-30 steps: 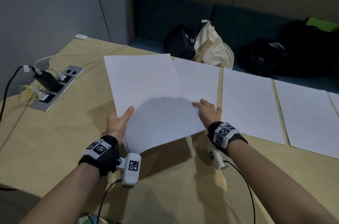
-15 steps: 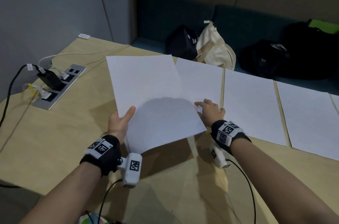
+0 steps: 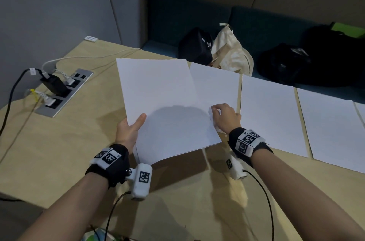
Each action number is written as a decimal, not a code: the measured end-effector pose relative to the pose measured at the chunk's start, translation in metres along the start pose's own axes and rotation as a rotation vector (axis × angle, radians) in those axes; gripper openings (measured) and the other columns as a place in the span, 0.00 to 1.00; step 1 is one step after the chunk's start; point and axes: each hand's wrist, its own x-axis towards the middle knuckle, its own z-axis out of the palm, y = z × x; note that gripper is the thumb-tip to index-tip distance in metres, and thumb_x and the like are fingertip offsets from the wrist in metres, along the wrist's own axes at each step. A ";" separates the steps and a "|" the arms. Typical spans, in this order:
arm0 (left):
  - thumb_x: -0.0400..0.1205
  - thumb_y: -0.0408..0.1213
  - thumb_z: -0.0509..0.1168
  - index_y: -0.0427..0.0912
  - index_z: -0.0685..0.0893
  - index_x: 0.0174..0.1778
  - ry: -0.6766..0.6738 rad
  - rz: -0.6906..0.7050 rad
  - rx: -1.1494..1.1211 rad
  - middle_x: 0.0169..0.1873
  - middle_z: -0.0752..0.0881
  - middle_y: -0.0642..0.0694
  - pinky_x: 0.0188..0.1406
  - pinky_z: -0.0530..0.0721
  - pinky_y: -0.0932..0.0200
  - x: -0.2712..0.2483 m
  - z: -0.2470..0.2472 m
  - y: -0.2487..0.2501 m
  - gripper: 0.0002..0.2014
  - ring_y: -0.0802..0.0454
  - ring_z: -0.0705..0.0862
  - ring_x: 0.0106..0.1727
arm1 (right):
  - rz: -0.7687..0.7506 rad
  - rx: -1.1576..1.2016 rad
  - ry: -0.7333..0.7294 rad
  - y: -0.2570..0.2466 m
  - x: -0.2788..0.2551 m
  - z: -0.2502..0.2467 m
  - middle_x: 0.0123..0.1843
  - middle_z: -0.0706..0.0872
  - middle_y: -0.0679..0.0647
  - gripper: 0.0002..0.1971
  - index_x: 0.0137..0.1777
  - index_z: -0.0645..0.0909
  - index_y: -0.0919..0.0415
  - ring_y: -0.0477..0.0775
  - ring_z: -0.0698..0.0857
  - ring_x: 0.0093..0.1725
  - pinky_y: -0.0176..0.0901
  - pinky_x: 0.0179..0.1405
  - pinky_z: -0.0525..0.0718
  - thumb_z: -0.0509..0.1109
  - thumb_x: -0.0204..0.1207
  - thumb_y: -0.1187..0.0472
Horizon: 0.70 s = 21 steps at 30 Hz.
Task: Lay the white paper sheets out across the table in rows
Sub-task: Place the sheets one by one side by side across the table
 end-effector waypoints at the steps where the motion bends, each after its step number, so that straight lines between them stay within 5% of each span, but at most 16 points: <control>1: 0.80 0.35 0.67 0.27 0.80 0.62 -0.002 -0.001 0.008 0.61 0.85 0.32 0.63 0.80 0.48 0.000 0.000 0.001 0.19 0.40 0.84 0.59 | -0.001 0.127 -0.027 -0.005 -0.001 -0.003 0.58 0.85 0.60 0.18 0.56 0.83 0.64 0.60 0.82 0.57 0.53 0.61 0.74 0.55 0.83 0.55; 3: 0.80 0.36 0.67 0.28 0.80 0.62 -0.005 0.005 0.023 0.59 0.85 0.35 0.61 0.80 0.50 -0.001 0.001 0.003 0.18 0.42 0.84 0.57 | 0.019 0.334 -0.160 -0.015 -0.004 -0.008 0.41 0.84 0.59 0.19 0.44 0.80 0.66 0.55 0.81 0.38 0.44 0.42 0.79 0.57 0.82 0.51; 6: 0.79 0.36 0.67 0.29 0.81 0.61 -0.012 0.007 0.017 0.53 0.85 0.40 0.48 0.80 0.58 -0.001 0.001 0.007 0.17 0.45 0.83 0.53 | 0.026 0.427 -0.268 -0.024 -0.007 -0.010 0.30 0.72 0.51 0.17 0.38 0.72 0.62 0.50 0.72 0.30 0.38 0.30 0.73 0.67 0.76 0.48; 9: 0.79 0.36 0.68 0.31 0.82 0.60 -0.005 0.019 0.012 0.51 0.86 0.41 0.40 0.79 0.62 0.000 -0.001 0.009 0.17 0.46 0.84 0.51 | -0.008 0.384 -0.198 -0.030 -0.007 -0.009 0.29 0.72 0.48 0.17 0.32 0.71 0.60 0.46 0.71 0.28 0.34 0.26 0.68 0.78 0.68 0.56; 12: 0.79 0.37 0.69 0.31 0.81 0.61 0.015 0.032 -0.001 0.51 0.85 0.41 0.42 0.80 0.61 0.002 -0.002 0.008 0.17 0.46 0.83 0.51 | -0.008 0.408 -0.057 -0.037 -0.007 -0.008 0.29 0.75 0.47 0.16 0.28 0.73 0.55 0.44 0.74 0.27 0.33 0.24 0.69 0.80 0.63 0.63; 17: 0.79 0.40 0.67 0.30 0.82 0.60 0.060 0.045 -0.024 0.52 0.86 0.40 0.54 0.79 0.55 0.009 -0.005 0.006 0.18 0.45 0.84 0.53 | 0.029 0.522 0.081 -0.040 0.000 -0.004 0.30 0.79 0.48 0.10 0.30 0.78 0.58 0.46 0.77 0.30 0.37 0.31 0.76 0.75 0.70 0.63; 21: 0.80 0.40 0.67 0.31 0.82 0.59 0.089 0.046 -0.024 0.51 0.86 0.40 0.58 0.80 0.51 0.014 -0.015 0.007 0.17 0.45 0.83 0.53 | 0.031 0.513 0.100 -0.046 0.008 -0.002 0.25 0.72 0.50 0.20 0.24 0.69 0.57 0.48 0.70 0.26 0.39 0.33 0.72 0.67 0.78 0.61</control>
